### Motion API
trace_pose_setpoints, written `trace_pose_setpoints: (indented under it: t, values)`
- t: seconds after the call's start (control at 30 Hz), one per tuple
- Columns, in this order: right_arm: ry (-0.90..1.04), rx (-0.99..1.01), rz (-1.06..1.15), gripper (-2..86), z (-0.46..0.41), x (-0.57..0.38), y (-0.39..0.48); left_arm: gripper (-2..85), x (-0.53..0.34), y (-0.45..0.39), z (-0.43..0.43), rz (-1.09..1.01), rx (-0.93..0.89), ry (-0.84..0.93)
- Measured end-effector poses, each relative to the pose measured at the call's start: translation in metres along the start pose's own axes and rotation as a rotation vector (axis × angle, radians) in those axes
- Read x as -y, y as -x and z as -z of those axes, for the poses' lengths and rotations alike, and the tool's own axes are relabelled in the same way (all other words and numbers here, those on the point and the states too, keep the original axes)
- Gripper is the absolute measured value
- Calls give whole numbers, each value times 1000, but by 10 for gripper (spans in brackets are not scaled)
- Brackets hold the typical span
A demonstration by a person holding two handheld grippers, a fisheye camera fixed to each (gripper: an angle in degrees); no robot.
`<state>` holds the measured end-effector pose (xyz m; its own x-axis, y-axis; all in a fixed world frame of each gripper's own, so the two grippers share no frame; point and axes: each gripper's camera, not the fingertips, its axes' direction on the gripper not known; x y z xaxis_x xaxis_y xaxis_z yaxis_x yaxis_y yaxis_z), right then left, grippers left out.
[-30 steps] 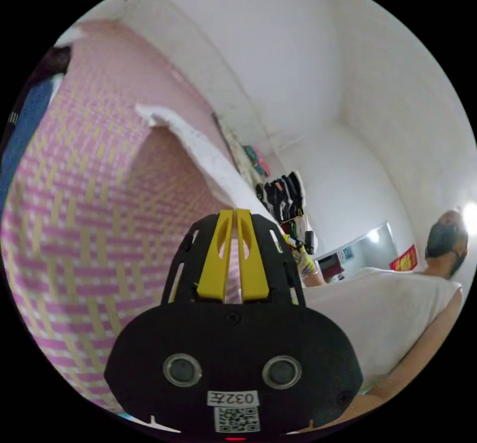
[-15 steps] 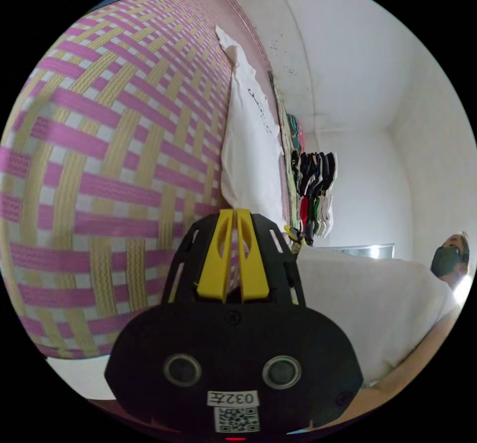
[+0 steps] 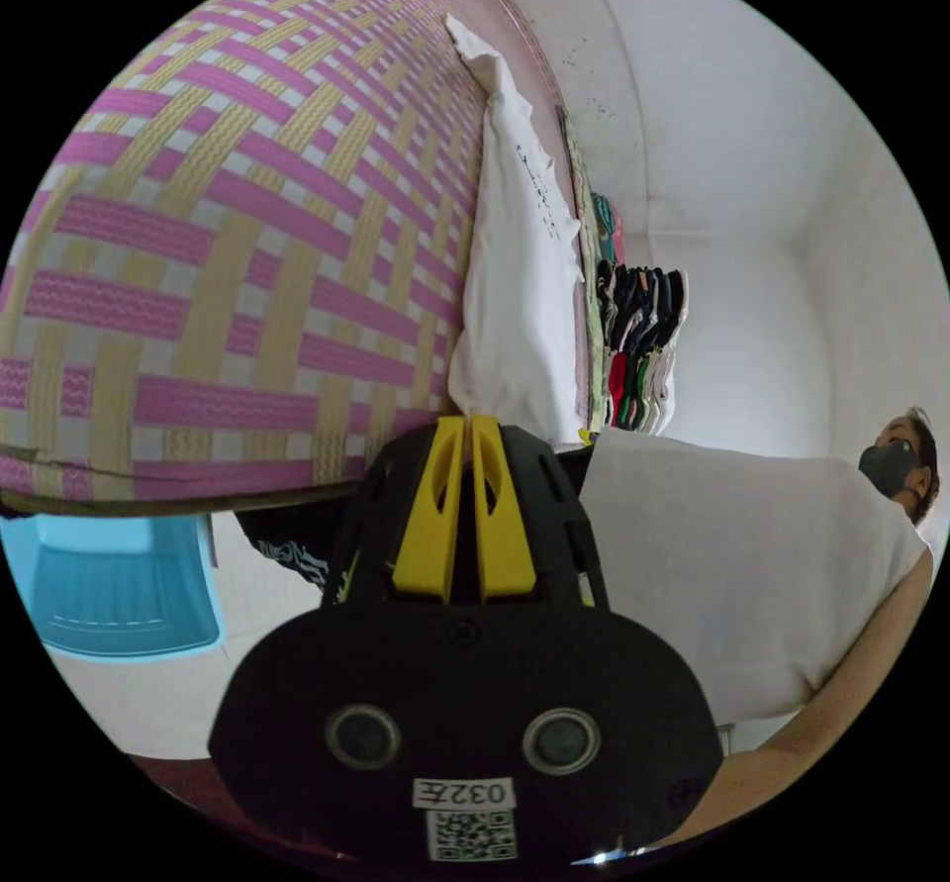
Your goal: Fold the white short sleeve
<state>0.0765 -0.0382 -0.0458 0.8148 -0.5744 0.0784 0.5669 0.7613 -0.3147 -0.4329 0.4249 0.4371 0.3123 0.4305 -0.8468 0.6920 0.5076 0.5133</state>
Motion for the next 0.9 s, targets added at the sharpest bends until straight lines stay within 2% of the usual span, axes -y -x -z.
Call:
trace_pose_setpoints:
  t: [0.33,0.43,0.63,0.73,0.9]
  values:
    - [17,-5,-39,9,-19,-40,-25,-6,-8,-28,-33,25,19,-6]
    - [31,-36,-37,62,-16,-56,-22,11,-14,-43,-32,36,34,-12]
    - [-219,-46,-55,70,45,-97,-22,-7,-16,-85,4,50,148,-245]
    - [-333,11,-16,74,53,-78,-18,-8,30,-128,-28,-43,116,-263]
    - [-422,159,-8,87,24,10,-6,-9,138,-214,-161,-175,-42,-145]
